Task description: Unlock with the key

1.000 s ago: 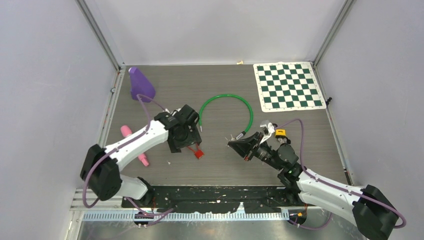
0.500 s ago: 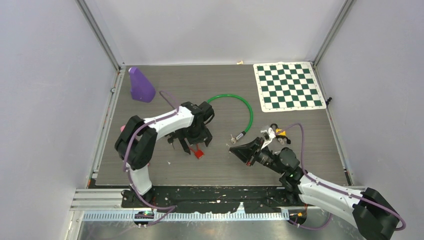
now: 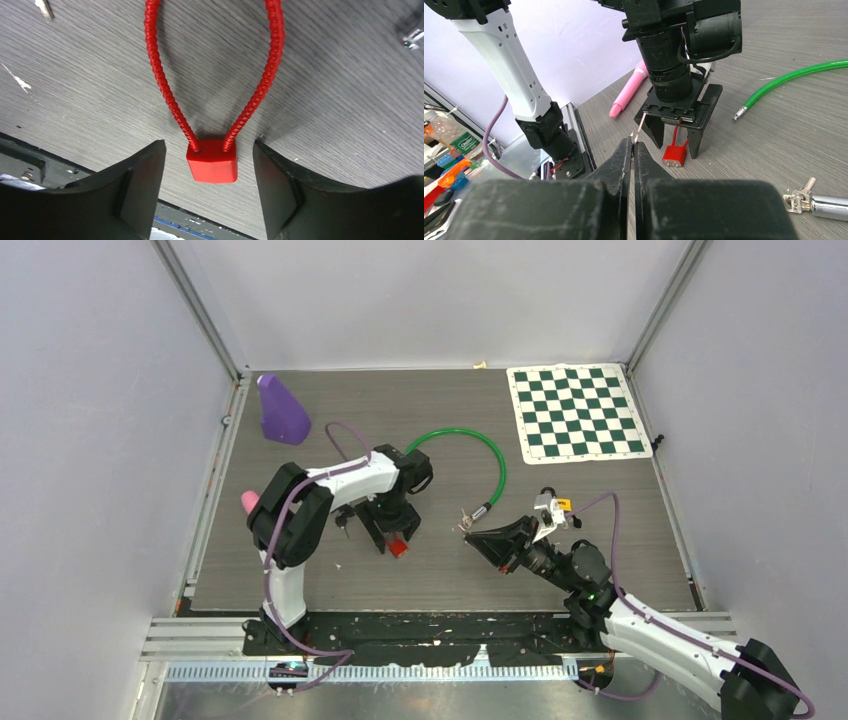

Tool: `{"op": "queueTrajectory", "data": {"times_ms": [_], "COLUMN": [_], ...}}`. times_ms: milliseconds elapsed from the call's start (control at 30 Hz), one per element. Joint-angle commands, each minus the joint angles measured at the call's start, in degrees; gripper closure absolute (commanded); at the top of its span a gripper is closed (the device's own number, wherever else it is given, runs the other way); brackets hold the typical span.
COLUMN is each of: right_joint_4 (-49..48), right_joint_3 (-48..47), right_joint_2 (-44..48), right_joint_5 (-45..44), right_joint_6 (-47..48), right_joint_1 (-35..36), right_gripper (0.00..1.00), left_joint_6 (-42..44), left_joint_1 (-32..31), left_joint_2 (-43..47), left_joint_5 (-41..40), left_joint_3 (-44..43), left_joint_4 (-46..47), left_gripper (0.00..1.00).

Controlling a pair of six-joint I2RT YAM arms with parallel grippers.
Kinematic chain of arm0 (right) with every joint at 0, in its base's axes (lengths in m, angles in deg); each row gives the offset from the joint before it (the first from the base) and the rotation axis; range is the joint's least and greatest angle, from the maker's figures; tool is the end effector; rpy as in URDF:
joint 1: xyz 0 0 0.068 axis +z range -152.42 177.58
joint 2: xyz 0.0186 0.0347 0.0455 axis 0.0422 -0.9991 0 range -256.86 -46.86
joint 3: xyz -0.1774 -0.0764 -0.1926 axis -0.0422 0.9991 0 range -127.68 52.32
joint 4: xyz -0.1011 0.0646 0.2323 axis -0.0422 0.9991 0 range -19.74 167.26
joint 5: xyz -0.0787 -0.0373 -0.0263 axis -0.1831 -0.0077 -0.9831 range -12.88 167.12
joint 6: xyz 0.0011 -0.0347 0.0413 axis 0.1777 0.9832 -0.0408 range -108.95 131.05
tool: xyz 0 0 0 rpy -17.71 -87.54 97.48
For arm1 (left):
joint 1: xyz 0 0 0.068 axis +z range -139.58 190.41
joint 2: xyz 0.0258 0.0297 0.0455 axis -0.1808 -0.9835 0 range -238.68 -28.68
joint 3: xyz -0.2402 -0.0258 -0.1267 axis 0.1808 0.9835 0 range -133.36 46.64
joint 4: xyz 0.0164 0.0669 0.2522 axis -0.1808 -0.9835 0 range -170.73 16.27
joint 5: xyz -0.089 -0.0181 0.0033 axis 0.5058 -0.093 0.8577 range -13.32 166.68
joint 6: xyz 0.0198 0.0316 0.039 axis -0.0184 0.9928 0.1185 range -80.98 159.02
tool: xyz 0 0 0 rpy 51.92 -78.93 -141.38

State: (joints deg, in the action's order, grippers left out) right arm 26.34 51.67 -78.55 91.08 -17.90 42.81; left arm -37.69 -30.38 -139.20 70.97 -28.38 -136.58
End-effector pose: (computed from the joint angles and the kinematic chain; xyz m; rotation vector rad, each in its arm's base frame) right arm 0.0941 0.1069 0.2014 -0.4258 1.4041 1.2386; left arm 0.2528 -0.2136 0.1591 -0.9510 2.9714 0.2754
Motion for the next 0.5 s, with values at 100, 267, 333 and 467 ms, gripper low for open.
{"op": "queueTrajectory", "data": {"times_ms": [100, 267, 333, 467], "right_joint_4": [-2.0, -4.8, -5.3, -6.3], "right_joint_3": [3.1, 4.1, 4.0, 4.1], "right_joint_2": [0.5, 0.0, -0.3, -1.3], "right_joint_5": [-1.0, -1.5, -1.8, -2.3], "right_joint_6": [0.3, -0.6, -0.8, -1.5], "right_joint_1": [-0.1, -0.1, -0.1, -0.1], "right_gripper": [0.95, 0.94, 0.95, 0.94], "left_joint_6": [-3.3, -3.1, -3.1, -2.1], "left_joint_1": [-0.1, -0.1, -0.1, 0.0], "left_joint_2": [2.0, 2.8, 3.1, 5.4], "left_joint_5": [-5.9, -5.6, -5.2, -4.4], "left_joint_3": [4.1, 6.0, 6.3, 6.7], "left_joint_4": [2.7, 5.7, 6.1, 6.2], "left_gripper": [0.44, 0.52, 0.55, 0.63]}}
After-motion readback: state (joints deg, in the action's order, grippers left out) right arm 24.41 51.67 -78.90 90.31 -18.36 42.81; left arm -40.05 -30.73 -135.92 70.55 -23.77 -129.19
